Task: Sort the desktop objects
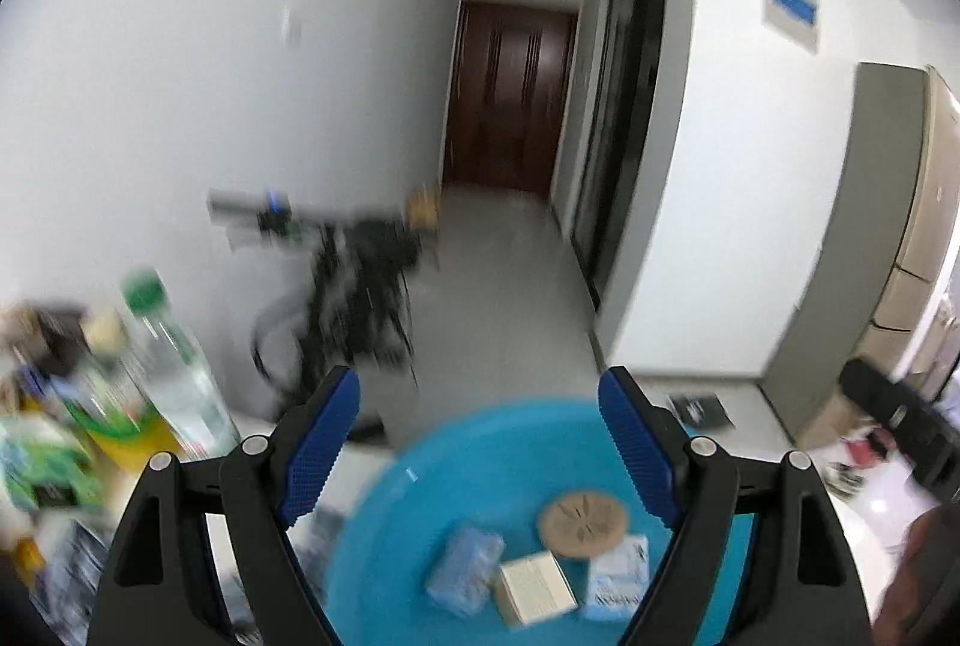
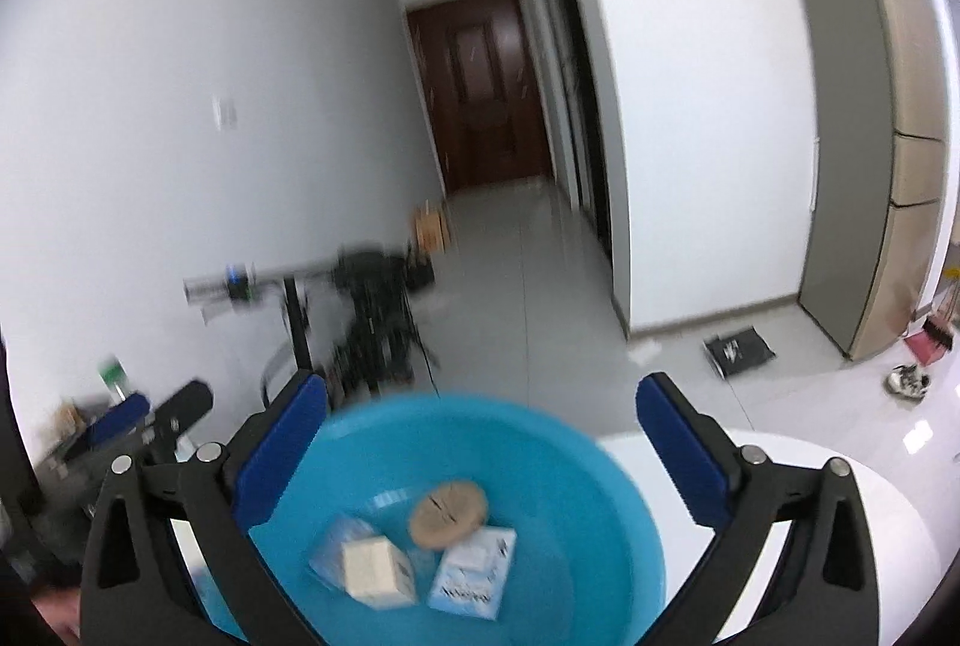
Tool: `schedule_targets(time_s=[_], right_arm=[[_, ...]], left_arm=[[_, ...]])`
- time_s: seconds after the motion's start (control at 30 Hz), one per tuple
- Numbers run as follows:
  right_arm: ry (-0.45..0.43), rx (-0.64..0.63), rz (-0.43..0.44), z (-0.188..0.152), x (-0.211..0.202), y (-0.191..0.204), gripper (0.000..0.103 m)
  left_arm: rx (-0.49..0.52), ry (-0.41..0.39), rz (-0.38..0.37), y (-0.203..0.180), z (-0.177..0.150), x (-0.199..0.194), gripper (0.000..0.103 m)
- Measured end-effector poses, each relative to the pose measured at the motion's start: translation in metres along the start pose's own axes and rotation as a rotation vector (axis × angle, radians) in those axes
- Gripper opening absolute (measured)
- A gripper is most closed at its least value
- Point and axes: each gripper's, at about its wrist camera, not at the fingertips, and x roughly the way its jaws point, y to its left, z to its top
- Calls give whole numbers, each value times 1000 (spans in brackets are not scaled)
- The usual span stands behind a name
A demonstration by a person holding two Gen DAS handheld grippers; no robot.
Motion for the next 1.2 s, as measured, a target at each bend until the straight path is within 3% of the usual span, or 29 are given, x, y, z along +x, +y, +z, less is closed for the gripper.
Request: schedule_targets(time_s=[0.1,0.17,0.3,0.37,0.4,0.6,0.9,1.2], right_arm=[[-69,8,-1,7,-23,-3,103],[-95,-17,-23,10,-31,-1,103],[-148,-67,-83,11,-42,6,103],[-165,-102,-96,11,-44,12,103],[-173,-123,-93,11,-45,16,103],[-200,-214,-45,6,-54,34,103],[-256,-276,-53,0,-77,40,103],[-278,-186,4,5,-95,28,103]], left_arm=[[44,-136,19,-7,3,-32,88],[54,-182,17,-10,4,-47,88],[49,-190,-60,-9,5,-65,92],[39,-194,-100,-8,6,-71,103],[34,-213,-109,-7,6,-76,103],[111,-334,16,-17,3,-104,103],[102,-339,-12,-17,-1,-120,103],[112,-352,2,-20,-3,-145,103]])
